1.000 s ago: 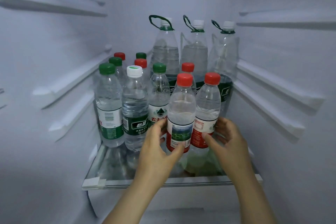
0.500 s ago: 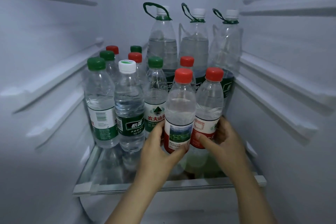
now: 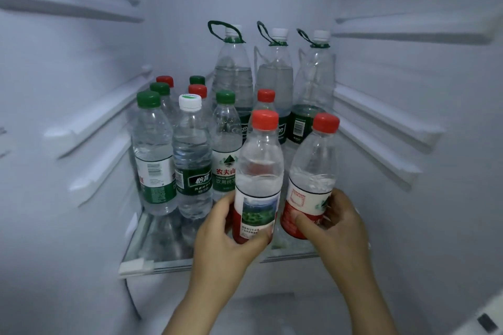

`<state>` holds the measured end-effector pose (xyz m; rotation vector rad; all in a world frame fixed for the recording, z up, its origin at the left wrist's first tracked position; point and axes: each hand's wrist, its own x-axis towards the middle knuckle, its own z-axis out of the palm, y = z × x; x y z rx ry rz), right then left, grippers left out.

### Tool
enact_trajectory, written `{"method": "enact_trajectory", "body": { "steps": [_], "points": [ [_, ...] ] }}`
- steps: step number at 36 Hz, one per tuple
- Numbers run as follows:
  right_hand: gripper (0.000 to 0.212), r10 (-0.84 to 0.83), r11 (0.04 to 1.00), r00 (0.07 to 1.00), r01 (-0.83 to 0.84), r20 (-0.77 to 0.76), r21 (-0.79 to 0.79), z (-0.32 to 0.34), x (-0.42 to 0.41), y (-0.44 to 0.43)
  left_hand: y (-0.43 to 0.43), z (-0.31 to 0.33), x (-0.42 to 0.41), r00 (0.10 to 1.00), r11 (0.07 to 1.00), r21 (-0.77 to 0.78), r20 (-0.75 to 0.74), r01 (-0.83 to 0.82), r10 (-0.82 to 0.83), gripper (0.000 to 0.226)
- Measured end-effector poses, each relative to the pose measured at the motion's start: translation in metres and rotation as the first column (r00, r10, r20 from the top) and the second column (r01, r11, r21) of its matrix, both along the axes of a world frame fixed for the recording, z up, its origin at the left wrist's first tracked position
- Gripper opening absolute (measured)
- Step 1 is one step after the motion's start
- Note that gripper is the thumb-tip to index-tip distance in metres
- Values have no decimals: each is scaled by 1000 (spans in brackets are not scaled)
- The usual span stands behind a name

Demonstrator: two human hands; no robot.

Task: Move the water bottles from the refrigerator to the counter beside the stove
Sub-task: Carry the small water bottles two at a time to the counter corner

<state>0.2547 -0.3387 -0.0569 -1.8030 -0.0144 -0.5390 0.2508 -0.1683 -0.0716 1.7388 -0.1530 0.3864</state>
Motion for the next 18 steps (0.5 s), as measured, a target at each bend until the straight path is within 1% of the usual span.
{"method": "enact_trajectory", "body": {
  "steps": [7, 14, 18],
  "points": [
    [47, -51, 999, 998, 51, 39, -1, 13, -55, 5, 7, 12, -44, 998, 999, -7, 43, 52, -51, 56],
    [57, -104, 994, 993, 105, 55, -15, 24, -121, 13, 15, 22, -94, 989, 989, -41, 51, 142, -140, 60],
    [50, -139, 989, 989, 141, 54, -35, 31, -164, 17, 18, 25, -123, 982, 981, -62, 56, 182, -179, 62]
  ]
}}
